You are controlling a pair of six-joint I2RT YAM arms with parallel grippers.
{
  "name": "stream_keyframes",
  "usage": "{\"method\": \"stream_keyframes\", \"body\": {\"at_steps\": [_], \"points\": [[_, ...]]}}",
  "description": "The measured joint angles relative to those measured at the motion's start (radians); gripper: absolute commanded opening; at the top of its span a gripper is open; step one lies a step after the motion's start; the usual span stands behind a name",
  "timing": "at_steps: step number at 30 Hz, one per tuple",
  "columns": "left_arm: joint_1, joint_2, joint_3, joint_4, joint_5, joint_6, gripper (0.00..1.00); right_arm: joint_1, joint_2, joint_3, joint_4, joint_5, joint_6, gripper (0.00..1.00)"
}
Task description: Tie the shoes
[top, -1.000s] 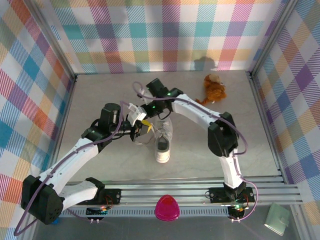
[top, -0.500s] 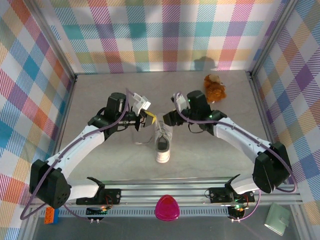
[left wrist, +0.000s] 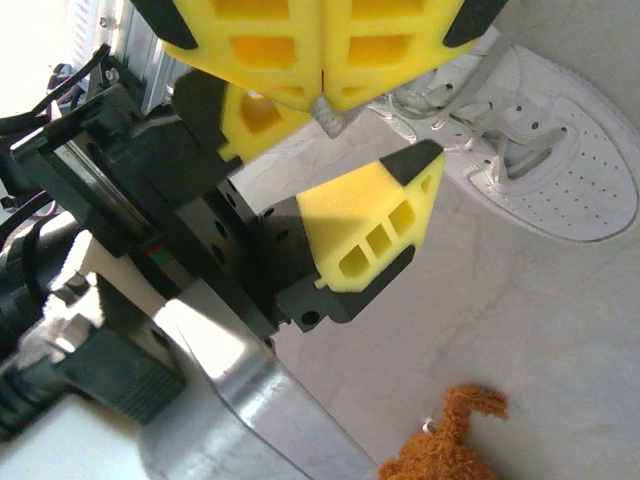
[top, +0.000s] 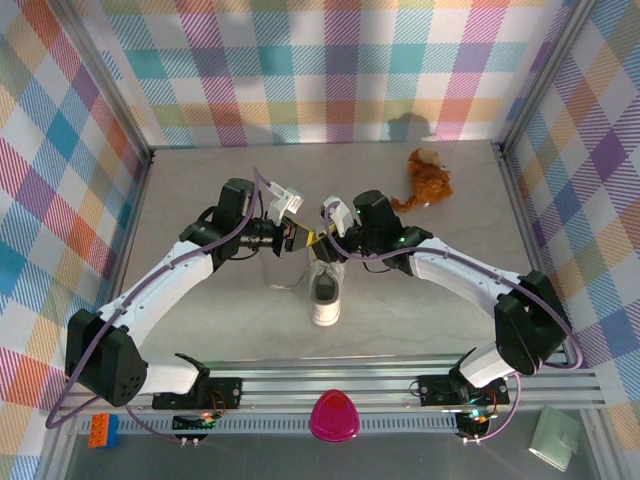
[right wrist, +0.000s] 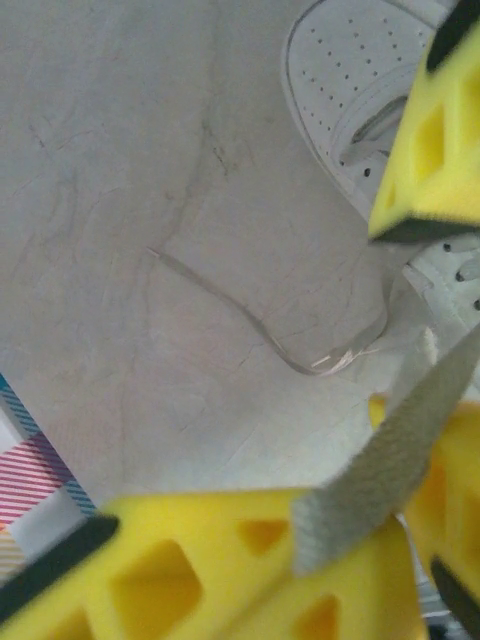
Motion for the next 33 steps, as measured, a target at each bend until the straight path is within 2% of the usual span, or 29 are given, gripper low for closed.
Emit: {"method": "stream_keyframes", "body": {"at_steps": [3,4,6,8,11,15,18,23,27,33], "points": [[0.0,0.008,0.008,-0.01,0.0,-0.003,0.0,0.005,0.003,0.0,0.018,0.004,-0.007,0.02],[0.0,0.012,0.014,-0.016,-0.001,-0.003,0.02,0.006,0.003,0.0,0.024,0.003,-0.01,0.0],[0.0,0.013,0.018,-0.027,-0.011,-0.01,0.21,0.01,0.003,0.001,0.027,0.002,-0.019,0.0],[0.013,0.014,0.029,-0.043,-0.035,-0.034,0.31,0.01,0.003,0.001,0.027,-0.002,-0.023,0.0],[0.055,0.014,0.041,-0.066,-0.084,-0.087,0.37,0.01,0.003,0.001,0.021,-0.01,-0.026,0.0],[0.16,0.034,0.046,-0.112,-0.204,-0.177,0.43,0.01,0.003,0.001,0.014,-0.018,-0.029,0.0],[0.206,0.089,0.053,-0.17,-0.331,-0.253,0.42,0.01,0.003,0.001,0.006,-0.025,-0.033,0.0],[0.212,0.284,0.113,-0.286,-0.511,-0.361,0.38,0.01,0.004,0.009,-0.011,-0.033,-0.033,0.0],[0.211,0.414,0.129,-0.328,-0.592,-0.416,0.37,0.011,0.008,0.025,-0.021,-0.036,-0.033,0.0],[0.204,0.509,0.129,-0.336,-0.639,-0.449,0.37,0.012,0.01,0.028,-0.035,-0.035,-0.033,0.0]]}}
